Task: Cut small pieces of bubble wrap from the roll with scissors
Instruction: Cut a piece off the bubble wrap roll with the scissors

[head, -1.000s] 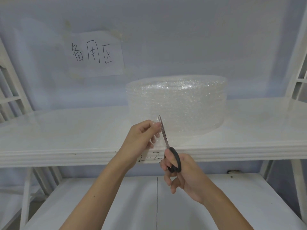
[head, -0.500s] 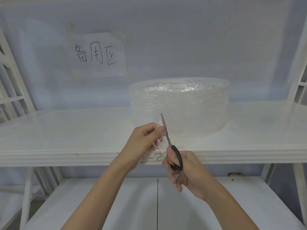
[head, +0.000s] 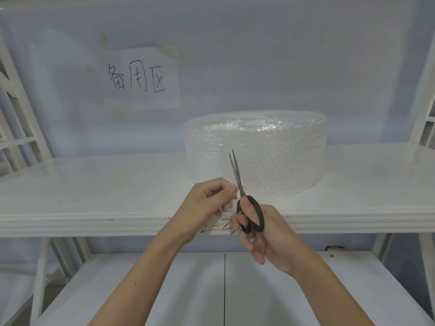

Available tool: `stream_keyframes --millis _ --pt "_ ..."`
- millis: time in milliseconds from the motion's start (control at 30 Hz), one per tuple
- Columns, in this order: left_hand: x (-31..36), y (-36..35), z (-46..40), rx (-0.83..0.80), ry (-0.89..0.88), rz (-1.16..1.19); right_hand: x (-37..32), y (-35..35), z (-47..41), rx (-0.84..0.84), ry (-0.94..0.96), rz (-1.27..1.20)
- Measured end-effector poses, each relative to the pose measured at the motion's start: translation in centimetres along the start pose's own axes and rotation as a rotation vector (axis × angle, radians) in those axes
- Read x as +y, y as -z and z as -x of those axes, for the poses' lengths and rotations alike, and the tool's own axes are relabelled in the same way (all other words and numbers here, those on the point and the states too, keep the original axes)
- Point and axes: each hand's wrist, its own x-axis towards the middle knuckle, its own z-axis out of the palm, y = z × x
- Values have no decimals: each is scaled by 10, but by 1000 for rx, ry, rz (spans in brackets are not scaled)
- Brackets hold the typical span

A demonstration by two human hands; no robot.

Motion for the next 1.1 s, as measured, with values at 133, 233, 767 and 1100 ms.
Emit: stream_keyframes --millis 133,233,767,1100 --pt "-1 3 -1 -24 -2 -12 -1 0 -2 21 -4 11" --pt "4 7 -4 6 17 53 -1 1 -1 31 -18 29" --pt "31 -6 -24 267 -75 -38 -2 3 7 80 -70 15" --pt "32 -11 -25 269 -43 81 -3 2 11 32 -43 63"
